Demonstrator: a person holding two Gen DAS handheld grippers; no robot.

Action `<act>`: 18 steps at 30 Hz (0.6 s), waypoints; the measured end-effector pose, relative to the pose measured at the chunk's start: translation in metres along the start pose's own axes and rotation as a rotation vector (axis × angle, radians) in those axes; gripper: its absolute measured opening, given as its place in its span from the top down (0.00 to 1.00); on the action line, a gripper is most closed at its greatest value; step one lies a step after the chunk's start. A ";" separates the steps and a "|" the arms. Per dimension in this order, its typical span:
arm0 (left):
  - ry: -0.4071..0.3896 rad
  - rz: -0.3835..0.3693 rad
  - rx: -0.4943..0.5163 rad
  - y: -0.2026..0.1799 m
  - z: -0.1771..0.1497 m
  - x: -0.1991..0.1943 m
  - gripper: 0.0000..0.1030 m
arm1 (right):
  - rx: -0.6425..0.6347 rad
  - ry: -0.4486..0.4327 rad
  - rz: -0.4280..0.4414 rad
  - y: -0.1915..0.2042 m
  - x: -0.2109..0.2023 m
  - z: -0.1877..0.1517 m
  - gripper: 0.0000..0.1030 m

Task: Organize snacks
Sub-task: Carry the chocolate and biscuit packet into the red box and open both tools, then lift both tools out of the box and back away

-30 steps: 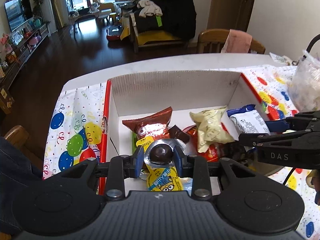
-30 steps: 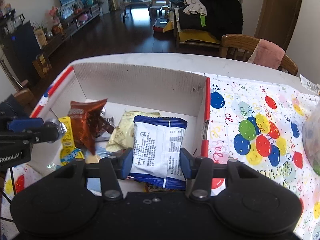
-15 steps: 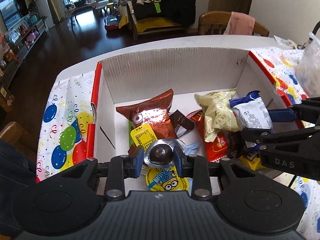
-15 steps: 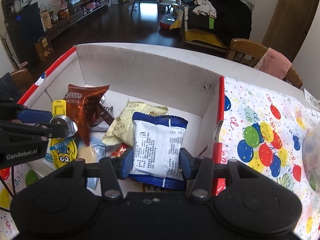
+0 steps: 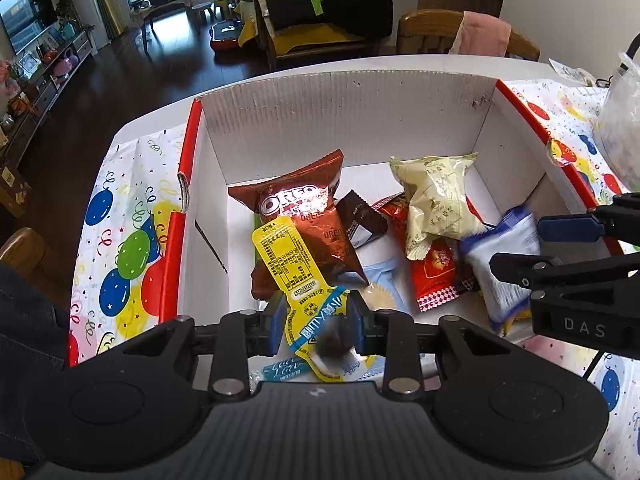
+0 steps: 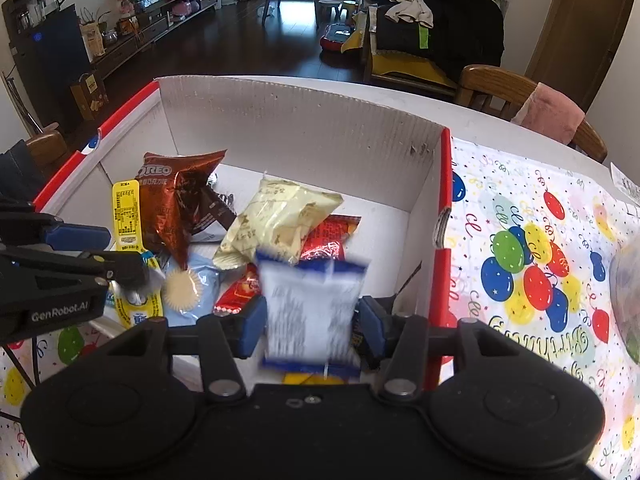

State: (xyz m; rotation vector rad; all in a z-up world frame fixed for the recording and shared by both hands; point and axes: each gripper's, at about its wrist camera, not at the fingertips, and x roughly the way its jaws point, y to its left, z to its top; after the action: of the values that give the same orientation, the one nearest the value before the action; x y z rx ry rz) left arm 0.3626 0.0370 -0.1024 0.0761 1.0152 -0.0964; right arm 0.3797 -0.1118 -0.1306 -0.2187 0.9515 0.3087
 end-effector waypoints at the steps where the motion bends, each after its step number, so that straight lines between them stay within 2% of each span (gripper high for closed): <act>1: -0.004 0.000 -0.002 0.000 -0.001 -0.002 0.68 | 0.007 0.001 0.006 -0.001 -0.001 0.000 0.48; 3: -0.013 -0.005 -0.016 0.002 -0.002 -0.007 0.56 | 0.022 -0.007 0.015 -0.003 -0.006 -0.003 0.42; 5: -0.026 -0.022 -0.027 0.003 -0.003 -0.013 0.51 | 0.028 -0.017 0.022 -0.004 -0.011 -0.004 0.41; 8: -0.041 -0.027 -0.030 0.002 -0.005 -0.021 0.51 | 0.036 -0.037 0.035 -0.005 -0.022 -0.006 0.38; 10: -0.057 -0.034 -0.037 0.003 -0.006 -0.028 0.46 | 0.044 -0.049 0.047 -0.006 -0.029 -0.007 0.38; 12: -0.074 -0.038 -0.045 0.003 -0.007 -0.035 0.40 | 0.053 -0.065 0.062 -0.007 -0.037 -0.008 0.30; 14: -0.087 -0.048 -0.051 0.005 -0.008 -0.042 0.40 | 0.062 -0.088 0.071 -0.008 -0.046 -0.009 0.21; 18: -0.117 -0.053 -0.058 0.006 -0.009 -0.056 0.39 | 0.066 -0.124 0.091 -0.009 -0.063 -0.010 0.18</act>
State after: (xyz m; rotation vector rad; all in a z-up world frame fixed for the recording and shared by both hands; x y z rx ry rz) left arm 0.3260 0.0465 -0.0598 -0.0093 0.9027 -0.1184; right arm 0.3413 -0.1338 -0.0838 -0.0942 0.8488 0.3698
